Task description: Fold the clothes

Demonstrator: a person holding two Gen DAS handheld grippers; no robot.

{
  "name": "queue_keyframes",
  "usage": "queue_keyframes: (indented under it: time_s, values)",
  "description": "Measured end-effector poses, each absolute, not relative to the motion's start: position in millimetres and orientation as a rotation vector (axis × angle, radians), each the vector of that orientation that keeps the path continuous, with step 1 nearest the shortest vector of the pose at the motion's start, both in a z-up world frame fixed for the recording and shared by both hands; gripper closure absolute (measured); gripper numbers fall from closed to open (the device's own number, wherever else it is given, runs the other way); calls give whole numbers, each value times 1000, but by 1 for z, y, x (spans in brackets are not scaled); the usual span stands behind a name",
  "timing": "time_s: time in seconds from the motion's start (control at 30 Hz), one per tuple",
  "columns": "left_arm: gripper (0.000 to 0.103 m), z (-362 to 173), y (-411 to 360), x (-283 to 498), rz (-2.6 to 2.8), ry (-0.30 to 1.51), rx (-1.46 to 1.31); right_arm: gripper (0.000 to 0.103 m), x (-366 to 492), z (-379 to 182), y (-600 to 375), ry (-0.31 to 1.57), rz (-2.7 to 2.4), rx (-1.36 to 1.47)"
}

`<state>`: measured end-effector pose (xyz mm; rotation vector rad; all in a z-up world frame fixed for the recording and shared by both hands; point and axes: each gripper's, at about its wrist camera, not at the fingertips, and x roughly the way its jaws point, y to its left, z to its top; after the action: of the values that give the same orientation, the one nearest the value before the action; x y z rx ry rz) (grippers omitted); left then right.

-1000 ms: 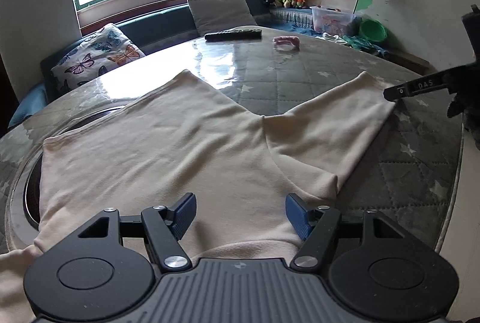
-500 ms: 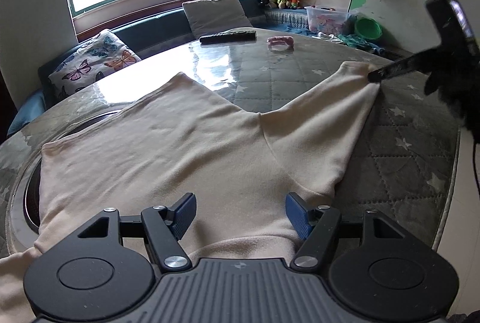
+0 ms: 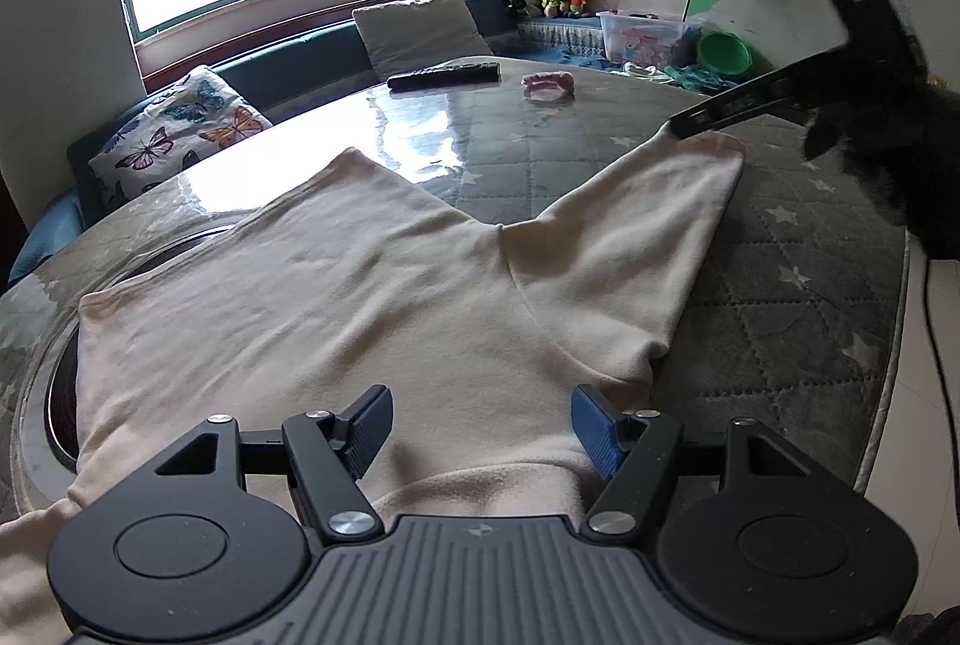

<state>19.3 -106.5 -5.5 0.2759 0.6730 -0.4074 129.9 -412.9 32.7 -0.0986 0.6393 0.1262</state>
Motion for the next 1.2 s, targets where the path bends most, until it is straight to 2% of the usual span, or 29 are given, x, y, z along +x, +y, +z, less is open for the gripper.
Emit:
queue_keyframes:
  time_s: [0.23, 0.47, 0.57, 0.63, 0.73, 0.83, 0.9, 1.07, 1.2]
  values:
    - [34, -5, -106, 17, -414, 674, 277, 79, 158, 10, -406, 705, 132, -95]
    - [34, 1, -99, 11, -411, 663, 278, 76, 151, 15, -407, 701, 130, -114]
    - [33, 5, -90, 8, -388, 651, 272, 67, 139, 26, -398, 672, 168, -133]
    - [33, 8, -82, 8, -363, 647, 262, 65, 130, 33, -388, 654, 211, -145]
    - [33, 9, -66, 6, -312, 648, 241, 54, 116, 43, -369, 627, 282, -170]
    - [33, 9, -49, 5, -251, 655, 219, 52, 106, 51, -343, 610, 371, -194]
    - [33, 9, -38, 3, -218, 658, 202, 44, 99, 54, -326, 602, 430, -207]
    - [32, 6, -22, -9, -184, 666, 186, 33, 83, 56, -281, 583, 555, -272]
    - [30, 2, -20, -21, -193, 670, 193, 29, 74, 52, -252, 589, 627, -308]
